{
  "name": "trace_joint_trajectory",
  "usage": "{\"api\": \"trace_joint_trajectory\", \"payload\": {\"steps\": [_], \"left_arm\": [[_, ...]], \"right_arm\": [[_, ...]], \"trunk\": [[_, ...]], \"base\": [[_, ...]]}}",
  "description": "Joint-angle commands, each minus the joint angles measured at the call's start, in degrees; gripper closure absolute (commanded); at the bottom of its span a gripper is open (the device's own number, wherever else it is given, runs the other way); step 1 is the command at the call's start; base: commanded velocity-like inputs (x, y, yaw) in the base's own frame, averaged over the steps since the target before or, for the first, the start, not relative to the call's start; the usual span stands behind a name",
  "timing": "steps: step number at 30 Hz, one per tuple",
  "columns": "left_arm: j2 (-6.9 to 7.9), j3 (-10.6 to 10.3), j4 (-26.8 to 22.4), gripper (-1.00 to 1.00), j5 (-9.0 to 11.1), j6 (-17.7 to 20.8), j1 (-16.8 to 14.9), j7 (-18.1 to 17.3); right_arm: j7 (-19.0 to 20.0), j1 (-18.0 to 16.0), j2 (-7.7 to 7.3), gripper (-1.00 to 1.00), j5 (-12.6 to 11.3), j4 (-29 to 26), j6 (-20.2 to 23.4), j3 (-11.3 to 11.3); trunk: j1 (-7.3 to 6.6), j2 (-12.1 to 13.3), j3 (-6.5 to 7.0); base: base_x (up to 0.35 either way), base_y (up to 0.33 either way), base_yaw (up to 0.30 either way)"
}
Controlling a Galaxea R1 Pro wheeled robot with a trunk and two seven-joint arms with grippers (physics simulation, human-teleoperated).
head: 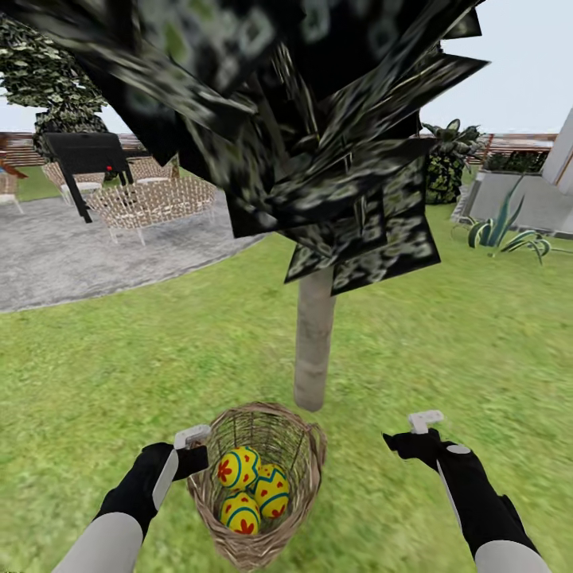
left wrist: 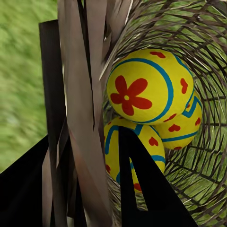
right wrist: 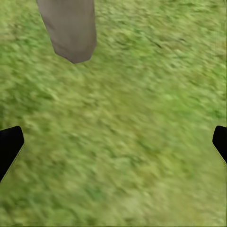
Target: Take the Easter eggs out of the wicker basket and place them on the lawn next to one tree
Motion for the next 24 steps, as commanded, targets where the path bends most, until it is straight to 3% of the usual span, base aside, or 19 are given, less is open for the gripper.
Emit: {"api": "trace_joint_trajectory", "payload": {"steps": [1, 9, 17, 24], "left_arm": [[0.01, 0.01, 0.00, 1.00, 0.48, 0.00, -0.03, -0.02], [-0.03, 0.01, -0.08, 1.00, 0.48, 0.00, -0.01, 0.00], [0.11, 0.01, -0.08, 1.00, 0.48, 0.00, -0.02, 0.00], [0.11, 0.01, -0.08, 1.00, 0.48, 0.00, -0.04, 0.00]], "right_arm": [[-0.04, 0.00, 0.00, -1.00, 0.02, 0.00, 0.00, 0.00], [0.02, 0.00, -0.02, -1.00, -0.10, 0.01, 0.00, 0.00], [0.02, 0.00, -0.06, -1.00, -0.15, 0.08, 0.00, 0.00], [0.02, 0.00, -0.07, -1.00, -0.15, 0.08, 0.00, 0.00]], "trunk": [[0.00, 0.00, -0.02], [0.00, 0.00, -0.03], [0.00, 0.00, -0.03], [1.54, -2.81, -1.29]], "base": [[0.319, -0.082, 0.177], [0.291, -0.071, 0.014], [0.009, -0.001, 0.000], [0.000, 0.000, 0.000]]}}
